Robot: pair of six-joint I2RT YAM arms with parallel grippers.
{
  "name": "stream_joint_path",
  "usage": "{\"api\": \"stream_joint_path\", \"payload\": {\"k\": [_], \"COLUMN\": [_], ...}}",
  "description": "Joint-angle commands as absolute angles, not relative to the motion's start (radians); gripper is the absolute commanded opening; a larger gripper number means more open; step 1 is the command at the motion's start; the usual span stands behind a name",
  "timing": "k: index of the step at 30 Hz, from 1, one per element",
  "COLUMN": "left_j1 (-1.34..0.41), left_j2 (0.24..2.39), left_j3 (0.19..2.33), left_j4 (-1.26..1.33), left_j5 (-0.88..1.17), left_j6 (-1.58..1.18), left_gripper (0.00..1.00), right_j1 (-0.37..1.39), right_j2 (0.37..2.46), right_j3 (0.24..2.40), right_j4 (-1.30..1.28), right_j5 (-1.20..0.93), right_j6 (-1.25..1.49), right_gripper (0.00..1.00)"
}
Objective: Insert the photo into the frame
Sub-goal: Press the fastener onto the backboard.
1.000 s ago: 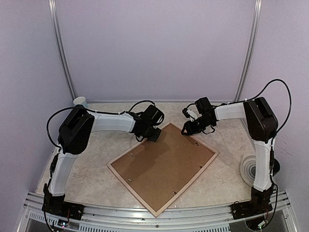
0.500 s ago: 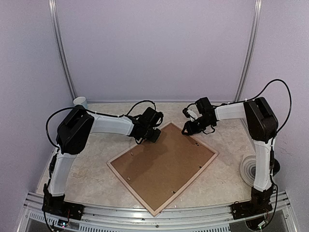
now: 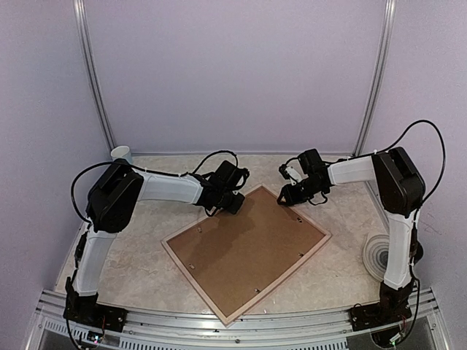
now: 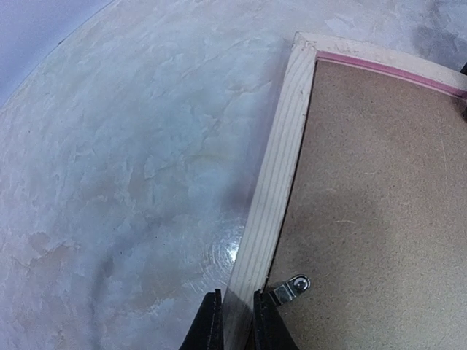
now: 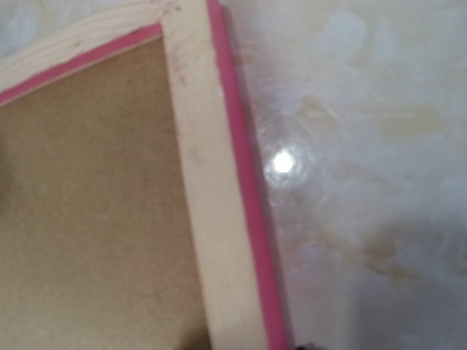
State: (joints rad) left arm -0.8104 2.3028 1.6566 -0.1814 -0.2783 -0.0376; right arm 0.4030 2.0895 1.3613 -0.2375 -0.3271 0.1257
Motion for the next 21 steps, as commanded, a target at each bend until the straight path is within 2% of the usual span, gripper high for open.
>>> {"api": "stream_joint_path", "payload": {"k": [1,4,10,17,21], "left_j1": [-0.857,-0.857,-0.86,-0.862,-0.852], "left_j2": [2.417,2.402,2.318,2.295,2.245], "left_j3": [1.636,1.609,1.485,1.492,1.501], "left_j4": [-0.199,-0.173,-0.021,-0.063,-0.112], "left_j5": [-0.116,-0.217,-0.227,-0.251,-0.198], "left_j6": [-0.078,-0.15,-0.293,-0.306,-0.276], "left_gripper": [0.05,0.06,0.06,0.11,0.17], "right_j1": [0.479,0.479,0.479,0.479,0.479], "right_j2": [2.109,2.113,2.115,2.115,2.12], "right_j3": [1.332,1.33,1.328,1.33,1.334], "right_j4": [-0.331,-0.33,-0.339,-0.355,-0.359], "right_j5": [-0.438,-0.443,-0.452,-0.429,-0.42], "right_j6": [0.126,0.129,0.151,0.17,0.179], "right_gripper": [0.34,0.33,0.33,0.33,0.33]}}
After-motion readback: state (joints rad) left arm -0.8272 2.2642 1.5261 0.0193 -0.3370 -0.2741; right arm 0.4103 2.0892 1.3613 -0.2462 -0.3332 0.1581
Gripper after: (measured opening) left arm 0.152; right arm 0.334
